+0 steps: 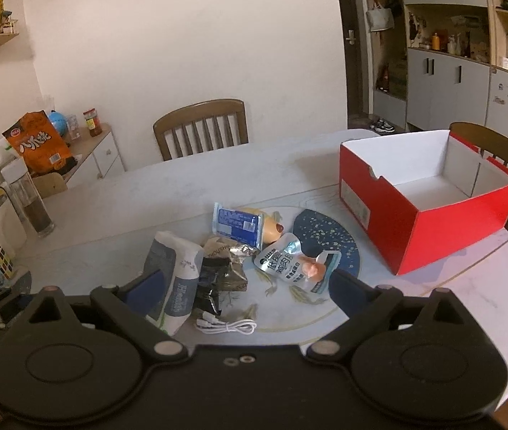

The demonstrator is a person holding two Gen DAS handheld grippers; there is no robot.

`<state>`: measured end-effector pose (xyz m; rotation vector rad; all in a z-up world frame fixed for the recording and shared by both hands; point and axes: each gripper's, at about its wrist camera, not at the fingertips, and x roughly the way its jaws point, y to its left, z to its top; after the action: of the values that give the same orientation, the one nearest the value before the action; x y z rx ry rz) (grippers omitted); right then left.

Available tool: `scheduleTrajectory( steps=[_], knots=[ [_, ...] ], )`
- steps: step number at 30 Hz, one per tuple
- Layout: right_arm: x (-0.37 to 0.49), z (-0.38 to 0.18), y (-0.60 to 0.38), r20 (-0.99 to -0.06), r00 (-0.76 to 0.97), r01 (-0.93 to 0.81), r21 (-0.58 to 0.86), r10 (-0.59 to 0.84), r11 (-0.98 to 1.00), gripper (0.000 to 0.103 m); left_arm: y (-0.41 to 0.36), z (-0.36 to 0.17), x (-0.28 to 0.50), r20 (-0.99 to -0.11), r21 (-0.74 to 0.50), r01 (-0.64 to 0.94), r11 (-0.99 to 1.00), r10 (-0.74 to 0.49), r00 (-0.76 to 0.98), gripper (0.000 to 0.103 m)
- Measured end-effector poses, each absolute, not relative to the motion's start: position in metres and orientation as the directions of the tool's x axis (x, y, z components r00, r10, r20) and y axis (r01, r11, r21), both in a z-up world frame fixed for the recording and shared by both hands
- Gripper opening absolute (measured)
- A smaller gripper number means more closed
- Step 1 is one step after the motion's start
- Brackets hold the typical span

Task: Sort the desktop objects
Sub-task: 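Move the left tool toward the black bag of dark items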

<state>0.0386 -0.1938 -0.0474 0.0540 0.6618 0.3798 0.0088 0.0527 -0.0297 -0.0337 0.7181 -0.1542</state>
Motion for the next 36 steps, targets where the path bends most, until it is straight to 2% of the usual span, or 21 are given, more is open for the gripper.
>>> scheduleTrajectory(
  steps=[5, 19, 24, 36],
  knots=[
    [0.051, -0.057, -0.196, -0.605, 0.7, -0.355, 0.166, 0.379, 0.92, 0.096, 0.043, -0.046, 0.01, -0.671, -0.044, 0.157, 0.987, -0.145, 0.727, 0.103],
    [0.102, -0.091, -0.207, -0.643, 0.672, -0.396, 0.109, 0.368, 0.912, 0.095, 0.04, -0.073, 0.028, -0.717, -0.066, 0.043, 0.997, -0.078, 0.693, 0.103],
    [0.121, -0.106, -0.207, -0.656, 0.665, -0.415, 0.071, 0.356, 0.907, 0.091, 0.04, -0.08, 0.031, -0.728, -0.054, 0.008, 0.998, -0.045, 0.684, 0.103],
    [0.161, -0.125, -0.198, -0.664, 0.626, -0.554, -0.012, 0.408, 0.832, 0.091, 0.04, -0.09, 0.037, -0.746, -0.031, -0.046, 0.998, 0.007, 0.666, 0.103]
  ],
)
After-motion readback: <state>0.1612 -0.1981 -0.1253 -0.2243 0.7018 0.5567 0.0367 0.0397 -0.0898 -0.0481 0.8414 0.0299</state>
